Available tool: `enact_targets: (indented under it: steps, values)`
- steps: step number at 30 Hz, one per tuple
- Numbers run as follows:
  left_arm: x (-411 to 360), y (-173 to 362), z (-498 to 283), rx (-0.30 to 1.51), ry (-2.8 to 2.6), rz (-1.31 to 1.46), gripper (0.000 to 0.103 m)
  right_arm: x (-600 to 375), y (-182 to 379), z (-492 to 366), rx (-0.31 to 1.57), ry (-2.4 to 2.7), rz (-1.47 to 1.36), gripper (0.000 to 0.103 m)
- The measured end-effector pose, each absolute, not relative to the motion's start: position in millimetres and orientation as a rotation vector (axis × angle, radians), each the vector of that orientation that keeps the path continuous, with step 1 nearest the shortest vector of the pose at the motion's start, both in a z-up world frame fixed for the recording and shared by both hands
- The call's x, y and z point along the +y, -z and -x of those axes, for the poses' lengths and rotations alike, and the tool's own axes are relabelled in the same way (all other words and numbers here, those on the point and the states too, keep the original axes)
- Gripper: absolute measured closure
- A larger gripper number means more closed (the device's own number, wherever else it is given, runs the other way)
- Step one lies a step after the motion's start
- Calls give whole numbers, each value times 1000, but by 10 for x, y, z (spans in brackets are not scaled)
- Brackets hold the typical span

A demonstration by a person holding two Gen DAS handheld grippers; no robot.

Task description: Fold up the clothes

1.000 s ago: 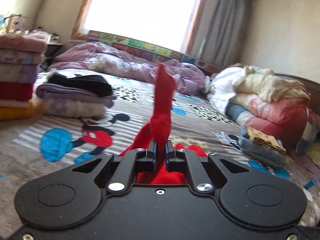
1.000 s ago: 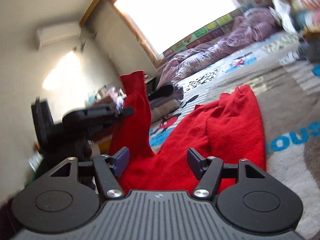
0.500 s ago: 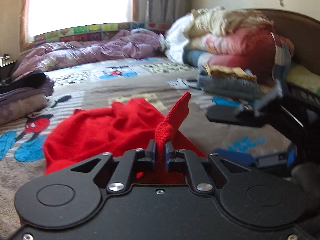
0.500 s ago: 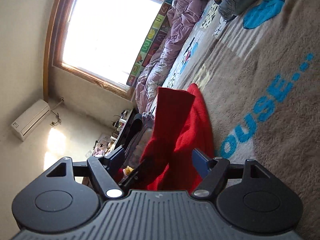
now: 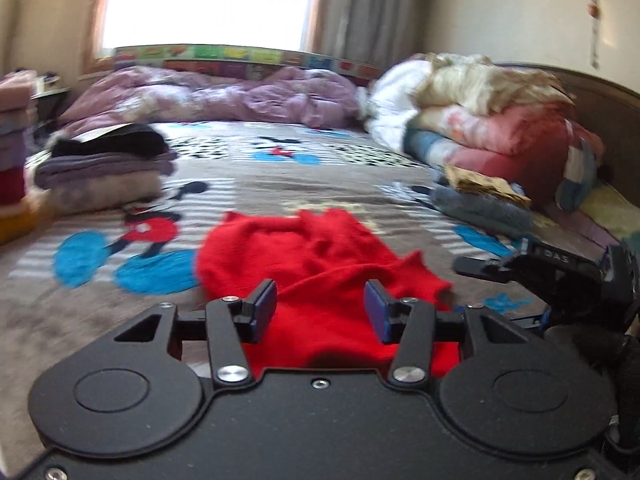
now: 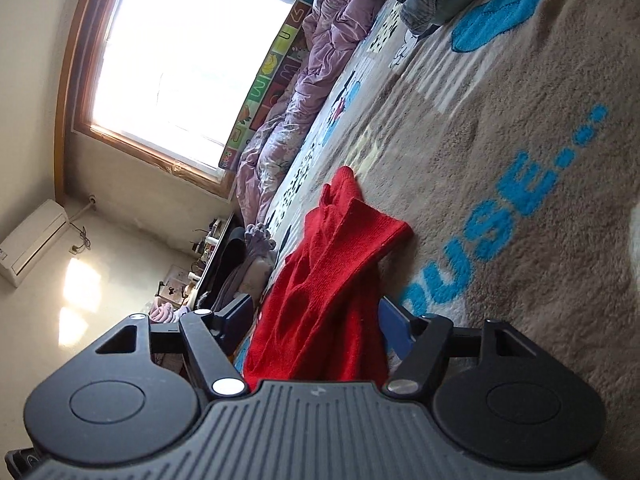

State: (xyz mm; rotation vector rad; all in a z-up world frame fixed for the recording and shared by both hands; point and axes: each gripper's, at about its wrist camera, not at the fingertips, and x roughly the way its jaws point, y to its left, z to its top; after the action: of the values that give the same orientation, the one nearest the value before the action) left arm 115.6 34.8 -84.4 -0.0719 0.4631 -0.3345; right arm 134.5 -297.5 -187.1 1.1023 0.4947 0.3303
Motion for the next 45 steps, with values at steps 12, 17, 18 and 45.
enact_targets:
  steps: [12,17,18,45]
  values:
    - [611,1047,-739,516,309,70,38,-3051,1865,-1658,515,-316,-1065,38]
    - [429,1148,-724,498,317,-60,38,-3046,1862,-1698,516,-309,-1044,47]
    - [395,1173,-729,495,315,-87,38,-3031,1854,-1699,515,-306,-1032,50]
    - [12,1558,-784,425,116,-507,90,-3239,1410,-1222,280,-425,-1008,97]
